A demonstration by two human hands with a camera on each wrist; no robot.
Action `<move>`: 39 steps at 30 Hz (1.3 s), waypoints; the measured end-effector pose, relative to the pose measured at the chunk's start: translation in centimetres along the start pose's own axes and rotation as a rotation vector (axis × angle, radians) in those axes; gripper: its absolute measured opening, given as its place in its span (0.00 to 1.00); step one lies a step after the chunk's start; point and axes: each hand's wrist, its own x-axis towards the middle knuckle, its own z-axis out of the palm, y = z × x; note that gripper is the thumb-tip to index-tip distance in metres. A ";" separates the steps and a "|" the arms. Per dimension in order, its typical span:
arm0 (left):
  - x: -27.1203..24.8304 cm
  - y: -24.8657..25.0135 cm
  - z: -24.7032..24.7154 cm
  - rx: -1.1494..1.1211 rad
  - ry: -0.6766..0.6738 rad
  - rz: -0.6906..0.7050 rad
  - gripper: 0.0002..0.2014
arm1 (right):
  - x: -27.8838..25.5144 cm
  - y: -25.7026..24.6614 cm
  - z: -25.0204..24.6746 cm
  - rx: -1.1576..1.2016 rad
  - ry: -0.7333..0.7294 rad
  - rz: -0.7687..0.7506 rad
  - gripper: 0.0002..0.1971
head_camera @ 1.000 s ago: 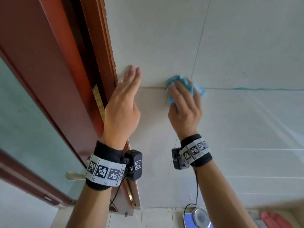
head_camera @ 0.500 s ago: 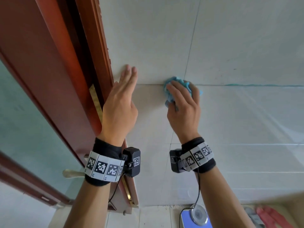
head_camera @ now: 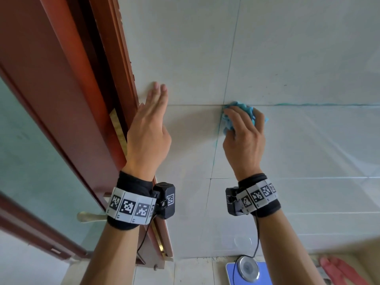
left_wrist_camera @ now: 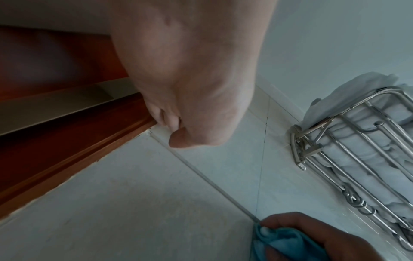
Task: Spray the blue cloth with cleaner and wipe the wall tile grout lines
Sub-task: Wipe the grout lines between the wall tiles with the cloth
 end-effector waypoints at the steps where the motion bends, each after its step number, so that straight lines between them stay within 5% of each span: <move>1: 0.0 0.2 0.0 -0.003 0.001 -0.004 0.40 | -0.1 -0.5 0.2 0.018 0.001 0.040 0.22; 4: -0.1 0.6 0.2 0.004 0.005 -0.029 0.40 | -0.6 -2.4 1.0 0.068 -0.034 0.095 0.23; 10: 0.2 1.3 0.6 0.027 0.043 -0.053 0.40 | 0.7 -0.2 -0.8 0.062 -0.141 -0.063 0.24; 17: 0.7 2.8 1.5 -0.039 0.180 -0.014 0.40 | 6.6 7.3 -5.1 0.042 0.552 0.198 0.12; 20: 1.1 3.1 2.1 -0.067 0.181 0.013 0.41 | 9.3 10.1 -5.6 0.122 0.674 0.364 0.10; 25: 1.5 3.9 3.3 -0.048 0.200 -0.019 0.42 | 8.2 6.3 -2.5 0.093 0.517 0.335 0.21; 29: 1.7 4.6 3.8 0.003 0.211 -0.029 0.41 | 3.2 2.4 0.0 0.114 0.101 -0.191 0.21; 31: 1.6 4.5 3.6 0.003 0.203 -0.032 0.41 | 2.9 3.3 -0.4 0.101 -0.019 -0.326 0.20; 33: 1.4 4.4 3.3 -0.014 0.190 -0.025 0.42 | 4.2 4.6 -1.4 0.076 0.000 -0.273 0.22; 37: 1.3 3.9 2.7 -0.041 0.159 -0.010 0.42 | 9.2 7.2 -4.3 0.109 0.324 0.107 0.22; 39: 1.2 3.8 2.5 -0.042 0.137 0.001 0.42 | 10.3 7.1 -4.6 0.126 0.411 0.175 0.21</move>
